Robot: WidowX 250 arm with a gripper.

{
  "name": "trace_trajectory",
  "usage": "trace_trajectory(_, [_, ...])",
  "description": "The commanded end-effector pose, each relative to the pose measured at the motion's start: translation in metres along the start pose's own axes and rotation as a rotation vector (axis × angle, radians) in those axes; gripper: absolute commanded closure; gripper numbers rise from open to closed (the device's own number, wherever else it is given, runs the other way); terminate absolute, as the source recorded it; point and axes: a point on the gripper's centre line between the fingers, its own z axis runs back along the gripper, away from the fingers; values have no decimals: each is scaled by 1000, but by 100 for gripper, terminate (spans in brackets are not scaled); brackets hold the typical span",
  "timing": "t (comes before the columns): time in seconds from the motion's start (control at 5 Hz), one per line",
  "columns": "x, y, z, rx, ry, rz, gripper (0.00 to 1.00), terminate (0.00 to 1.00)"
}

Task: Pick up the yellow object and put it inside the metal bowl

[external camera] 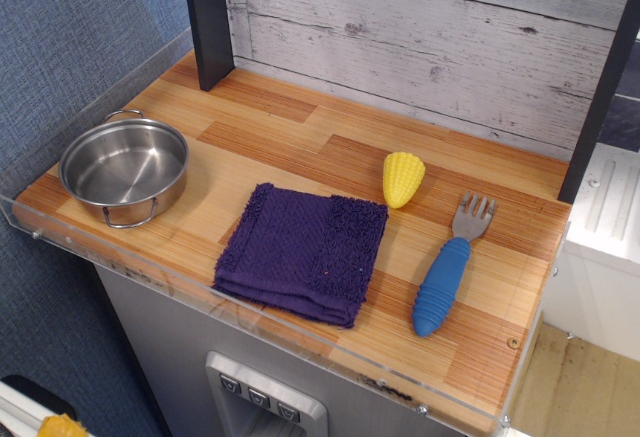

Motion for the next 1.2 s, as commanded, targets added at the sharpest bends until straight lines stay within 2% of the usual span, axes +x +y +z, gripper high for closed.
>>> trace_trajectory(0.0, [0,0,0,0,0,0,0,0])
trace_trajectory(0.6, [20,-56,-15,21,17,-101,0,0])
trace_trajectory(0.8, [23,-79,-34,87,2,-70,0,0])
trace_trajectory(1.0, [29,-94,-56,120,0,-35,0,0])
